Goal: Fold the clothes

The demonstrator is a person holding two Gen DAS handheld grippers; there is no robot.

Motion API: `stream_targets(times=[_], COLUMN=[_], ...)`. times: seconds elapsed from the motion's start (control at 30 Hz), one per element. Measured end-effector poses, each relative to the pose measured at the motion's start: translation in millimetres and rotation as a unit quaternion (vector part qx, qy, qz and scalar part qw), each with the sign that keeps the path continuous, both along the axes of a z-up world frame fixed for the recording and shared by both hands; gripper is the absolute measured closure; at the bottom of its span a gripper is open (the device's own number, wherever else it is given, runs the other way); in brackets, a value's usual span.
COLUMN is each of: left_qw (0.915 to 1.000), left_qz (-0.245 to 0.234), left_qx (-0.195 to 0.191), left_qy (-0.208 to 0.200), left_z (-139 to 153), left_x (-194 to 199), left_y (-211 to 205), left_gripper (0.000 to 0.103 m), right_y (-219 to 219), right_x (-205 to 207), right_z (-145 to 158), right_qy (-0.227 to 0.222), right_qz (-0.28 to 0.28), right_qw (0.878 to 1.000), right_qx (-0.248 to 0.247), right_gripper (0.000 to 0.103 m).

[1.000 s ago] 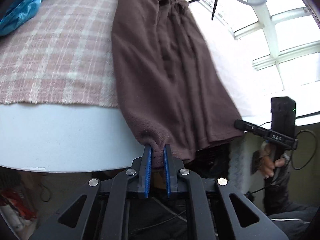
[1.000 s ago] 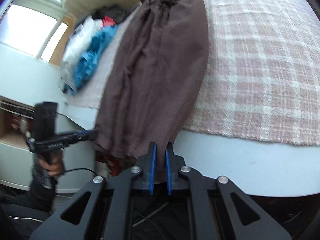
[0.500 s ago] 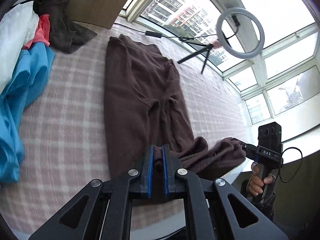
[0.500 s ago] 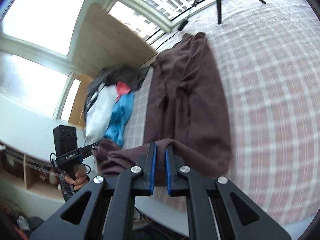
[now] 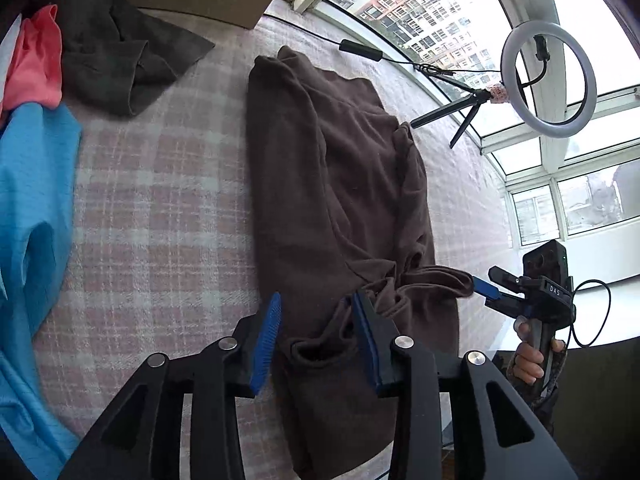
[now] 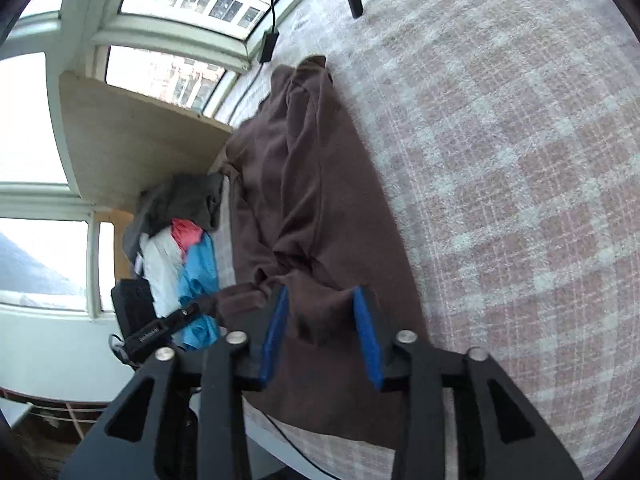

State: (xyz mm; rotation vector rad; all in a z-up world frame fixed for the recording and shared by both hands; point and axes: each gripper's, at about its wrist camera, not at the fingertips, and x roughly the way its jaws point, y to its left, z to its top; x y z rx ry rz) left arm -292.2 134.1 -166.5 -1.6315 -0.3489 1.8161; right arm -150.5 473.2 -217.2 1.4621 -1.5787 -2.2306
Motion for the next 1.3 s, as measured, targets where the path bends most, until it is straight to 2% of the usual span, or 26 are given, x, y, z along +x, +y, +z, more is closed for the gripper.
stream_targets(times=[0.1, 0.2, 0.23, 0.27, 0.33, 0.37, 0.4, 0.47, 0.57, 0.67, 0.73, 0.83, 0.93, 1.03, 1.1, 1.13, 1.2, 1.23, 1.27, 1.3], left_qw=[0.9986, 0.9952, 0.9937, 0.9921, 0.9928, 0.9913, 0.9885, 0.9833, 0.9800, 0.9816, 0.9828, 0.9828, 0.9861, 0.9832, 0.9805, 0.9786, 0.9748, 0.9735, 0.9764, 0.9779], left_qz=[-0.026, -0.059, -0.065, -0.070, -0.070, -0.072, -0.077, -0.083, -0.075, -0.057, -0.045, -0.023, -0.031, -0.090, -0.129, -0.137, -0.141, -0.139, -0.131, -0.130], left_qx=[-0.016, -0.037, -0.051, -0.065, -0.066, -0.079, -0.098, -0.126, -0.151, -0.153, -0.152, -0.147, -0.107, -0.088, -0.074, -0.085, -0.122, -0.141, -0.127, -0.119], left_qy=[0.043, 0.069, 0.076, 0.082, 0.071, 0.076, 0.086, 0.101, 0.106, 0.099, 0.093, 0.109, 0.123, 0.132, 0.128, 0.128, 0.123, 0.113, 0.115, 0.112], left_z=[20.7, 26.0, 22.1, 17.2, 4.6, -0.7, -5.4, -13.4, -22.0, -21.0, -19.6, 1.0, 24.2, 33.3, 28.5, 20.6, -4.7, -22.4, -27.4, -27.0], left_x=[7.7, 33.0, 40.5, 47.9, 53.5, 53.9, 53.8, 51.8, 38.0, 29.1, 23.8, 29.8, 45.4, 66.8, 76.6, 78.3, 75.1, 69.5, 66.1, 64.1], left_y=[-0.2, -5.9, -6.8, -7.6, -6.9, -1.9, 4.9, 18.7, 39.1, 37.5, 35.0, 19.4, 20.1, 55.0, 76.3, 85.1, 97.0, 98.7, 96.1, 94.4], left_gripper=[0.070, 0.070, 0.070, 0.070, 0.070, 0.070, 0.070, 0.070, 0.069, 0.069, 0.070, 0.070, 0.070, 0.070, 0.069, 0.067, 0.067, 0.067, 0.068, 0.068], right_y=[6.5, -16.9, -27.8, -40.5, -60.1, -66.1, -67.7, -64.2, -57.8, -46.6, -38.9, -32.8, -41.9, -76.1, -102.9, -113.9, -121.5, -119.1, -113.8, -109.0], right_x=[7.5, 3.8, 2.5, 0.0, -6.9, -11.2, -14.6, -20.7, -32.6, -38.7, -37.5, -28.5, -15.4, -13.9, -19.7, -22.6, -29.5, -33.9, -39.2, -40.9], right_z=[25.0, 49.2, 54.5, 57.9, 54.8, 48.4, 39.5, 21.6, -0.8, -14.8, -16.1, 0.0, 28.7, 44.5, 44.0, 40.2, 21.2, 7.7, -8.1, -15.5], right_qy=[0.024, 0.035, 0.034, 0.035, 0.028, 0.017, 0.004, -0.017, -0.034, -0.047, -0.054, -0.053, -0.011, 0.055, 0.075, 0.076, 0.052, 0.026, -0.005, -0.011], right_qz=[-0.014, 0.048, 0.075, 0.106, 0.155, 0.174, 0.189, 0.205, 0.211, 0.209, 0.208, 0.197, 0.183, 0.233, 0.273, 0.289, 0.304, 0.300, 0.293, 0.286], right_qw=[0.999, 0.990, 0.982, 0.969, 0.940, 0.926, 0.917, 0.914, 0.917, 0.922, 0.925, 0.921, 0.913, 0.913, 0.899, 0.890, 0.880, 0.877, 0.876, 0.880], right_qx=[0.044, 0.125, 0.170, 0.220, 0.304, 0.335, 0.350, 0.351, 0.338, 0.323, 0.313, 0.333, 0.365, 0.331, 0.334, 0.344, 0.361, 0.373, 0.383, 0.378], right_gripper=[0.057, 0.057, 0.057, 0.057, 0.057, 0.057, 0.057, 0.057, 0.057, 0.067, 0.067, 0.062, 0.062, 0.062, 0.062, 0.062, 0.062, 0.062, 0.062, 0.064])
